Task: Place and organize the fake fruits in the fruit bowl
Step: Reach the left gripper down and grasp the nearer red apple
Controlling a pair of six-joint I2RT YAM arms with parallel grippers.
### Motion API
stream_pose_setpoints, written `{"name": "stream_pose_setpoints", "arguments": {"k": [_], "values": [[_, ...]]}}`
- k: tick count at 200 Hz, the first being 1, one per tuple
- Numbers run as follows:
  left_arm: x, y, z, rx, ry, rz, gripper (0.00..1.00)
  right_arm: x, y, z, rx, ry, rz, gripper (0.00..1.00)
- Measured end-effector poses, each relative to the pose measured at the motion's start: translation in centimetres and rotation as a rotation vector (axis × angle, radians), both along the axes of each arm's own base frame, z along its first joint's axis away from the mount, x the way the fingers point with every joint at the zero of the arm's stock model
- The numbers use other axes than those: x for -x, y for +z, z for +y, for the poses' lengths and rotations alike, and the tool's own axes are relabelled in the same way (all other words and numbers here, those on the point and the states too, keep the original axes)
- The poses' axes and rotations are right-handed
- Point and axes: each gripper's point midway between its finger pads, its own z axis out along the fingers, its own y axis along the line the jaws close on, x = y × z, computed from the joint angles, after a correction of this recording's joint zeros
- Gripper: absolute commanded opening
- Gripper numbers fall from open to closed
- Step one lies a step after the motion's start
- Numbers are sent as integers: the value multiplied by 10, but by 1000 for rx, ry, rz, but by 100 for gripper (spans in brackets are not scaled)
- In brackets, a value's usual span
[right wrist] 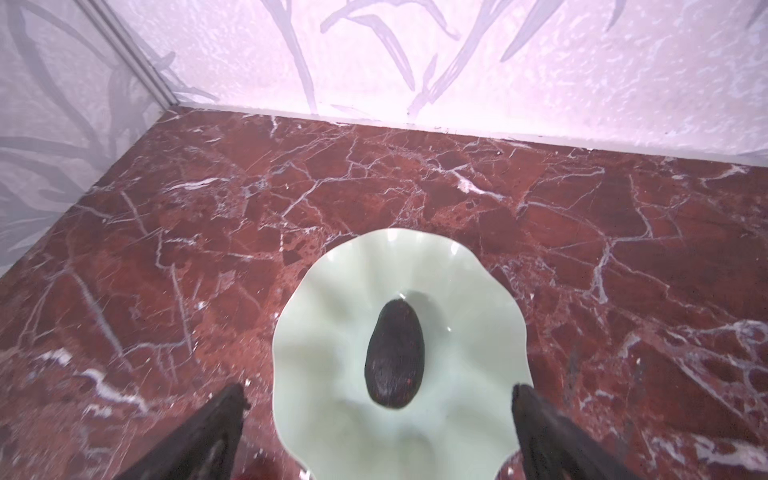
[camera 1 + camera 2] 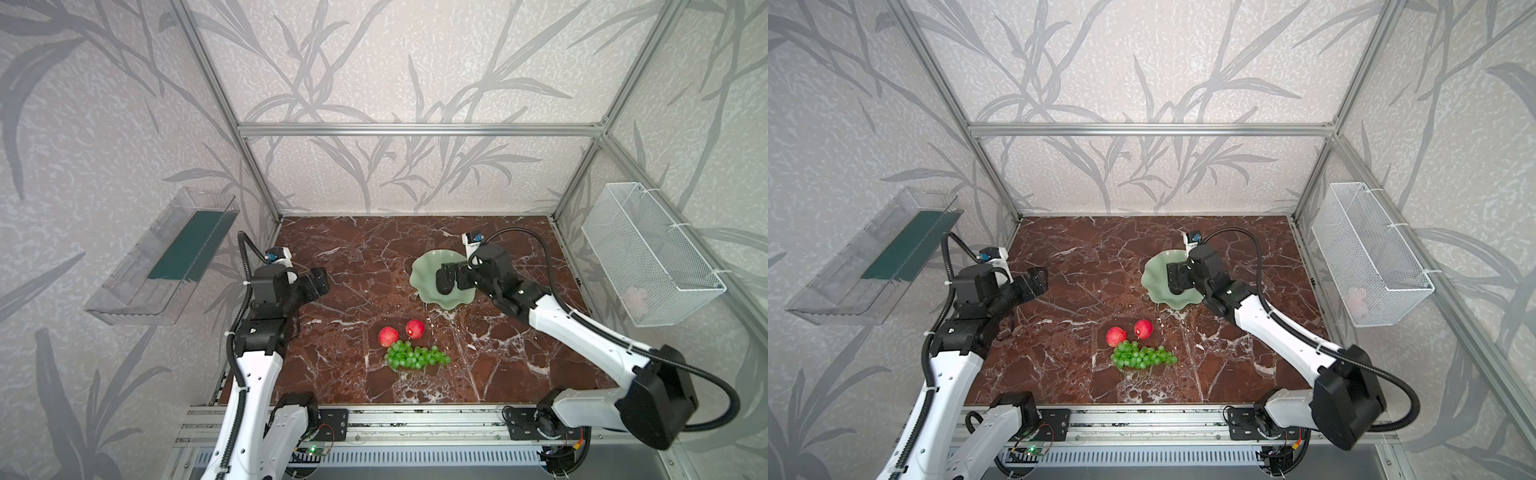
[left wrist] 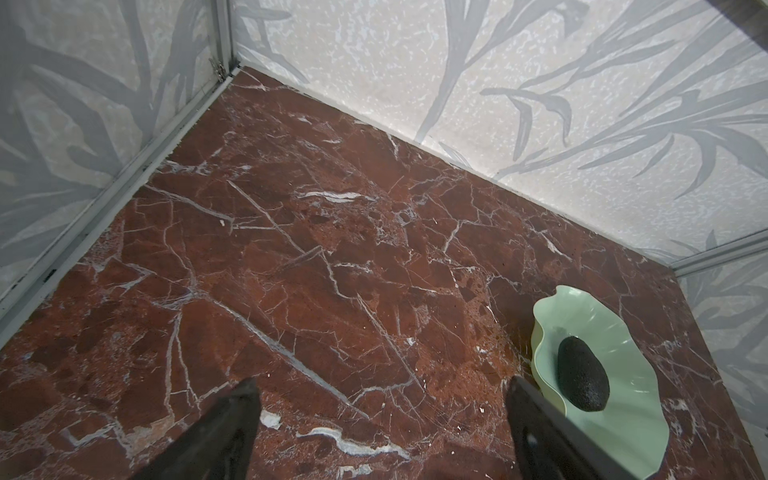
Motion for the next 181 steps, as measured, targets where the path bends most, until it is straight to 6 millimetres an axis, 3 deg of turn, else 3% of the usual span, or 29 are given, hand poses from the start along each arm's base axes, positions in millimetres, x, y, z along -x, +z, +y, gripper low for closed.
{"name": "stream_pose_setpoints", "arguments": {"k": [34, 72, 89, 125, 181], "values": [[-1, -18, -36, 38, -138, 90, 88, 40, -26, -12, 35, 36, 41, 99], [18, -40, -107, 9, -356, 178, 86, 63, -22, -25, 16, 38, 29, 99], [29, -63, -130, 2, -411, 239, 86, 69, -26, -31, 10, 25, 34, 99], [54, -124, -151, -50, -455, 421, 85, 80, -41, -41, 13, 2, 74, 99], [57, -155, -175, -74, -488, 477, 85, 82, -44, -43, 3, -13, 89, 99]]}}
